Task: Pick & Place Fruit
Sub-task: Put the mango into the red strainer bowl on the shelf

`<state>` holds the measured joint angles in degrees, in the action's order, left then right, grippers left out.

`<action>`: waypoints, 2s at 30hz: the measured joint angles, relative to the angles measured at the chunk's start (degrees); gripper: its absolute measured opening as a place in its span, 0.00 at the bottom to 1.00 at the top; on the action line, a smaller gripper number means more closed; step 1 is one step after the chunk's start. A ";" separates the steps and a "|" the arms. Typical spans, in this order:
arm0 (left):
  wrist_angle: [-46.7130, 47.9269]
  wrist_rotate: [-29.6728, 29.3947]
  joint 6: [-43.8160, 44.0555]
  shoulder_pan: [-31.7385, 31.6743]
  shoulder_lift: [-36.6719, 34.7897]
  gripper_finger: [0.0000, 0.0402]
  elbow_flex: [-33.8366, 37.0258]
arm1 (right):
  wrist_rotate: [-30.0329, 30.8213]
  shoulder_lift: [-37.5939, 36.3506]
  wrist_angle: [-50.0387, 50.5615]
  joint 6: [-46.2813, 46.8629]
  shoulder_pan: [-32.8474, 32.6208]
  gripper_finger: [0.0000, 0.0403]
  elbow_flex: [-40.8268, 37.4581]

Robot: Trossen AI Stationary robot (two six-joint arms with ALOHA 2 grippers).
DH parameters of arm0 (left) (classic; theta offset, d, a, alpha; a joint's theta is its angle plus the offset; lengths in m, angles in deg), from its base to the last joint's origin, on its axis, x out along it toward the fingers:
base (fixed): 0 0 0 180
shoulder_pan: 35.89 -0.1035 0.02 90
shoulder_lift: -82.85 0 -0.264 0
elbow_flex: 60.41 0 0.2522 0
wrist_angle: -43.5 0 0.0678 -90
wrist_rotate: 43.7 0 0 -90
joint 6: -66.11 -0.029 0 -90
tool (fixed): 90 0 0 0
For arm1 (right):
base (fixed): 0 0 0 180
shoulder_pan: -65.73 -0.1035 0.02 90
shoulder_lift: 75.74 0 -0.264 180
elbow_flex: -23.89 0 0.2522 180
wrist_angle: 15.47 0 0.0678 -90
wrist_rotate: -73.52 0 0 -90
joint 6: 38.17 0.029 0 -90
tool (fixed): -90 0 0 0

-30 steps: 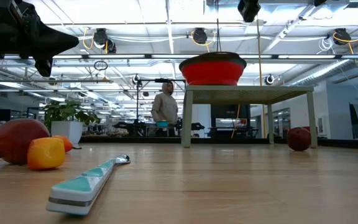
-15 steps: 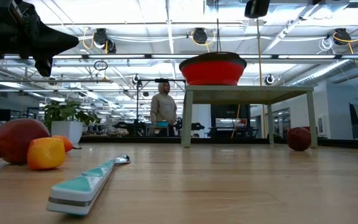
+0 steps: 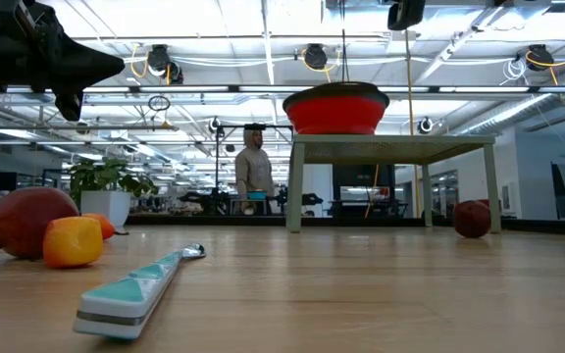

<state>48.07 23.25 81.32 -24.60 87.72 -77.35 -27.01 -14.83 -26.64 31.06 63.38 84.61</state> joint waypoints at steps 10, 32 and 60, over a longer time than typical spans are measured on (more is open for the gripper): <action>0.02 0.00 0.00 0.00 -0.01 0.06 0.00 | 0.20 0.23 12.82 -25.39 0.00 0.55 0.00; 0.04 -0.02 0.00 -0.01 -0.01 0.06 0.00 | 1.75 2.47 24.63 -58.14 -0.02 0.55 0.00; 0.15 -4.07 0.18 0.00 0.00 0.06 0.00 | 1.63 2.47 47.63 -67.28 -0.01 0.55 3.23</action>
<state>48.23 19.19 81.50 -24.60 87.72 -77.35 -25.37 -12.36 20.99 -36.22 63.37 87.85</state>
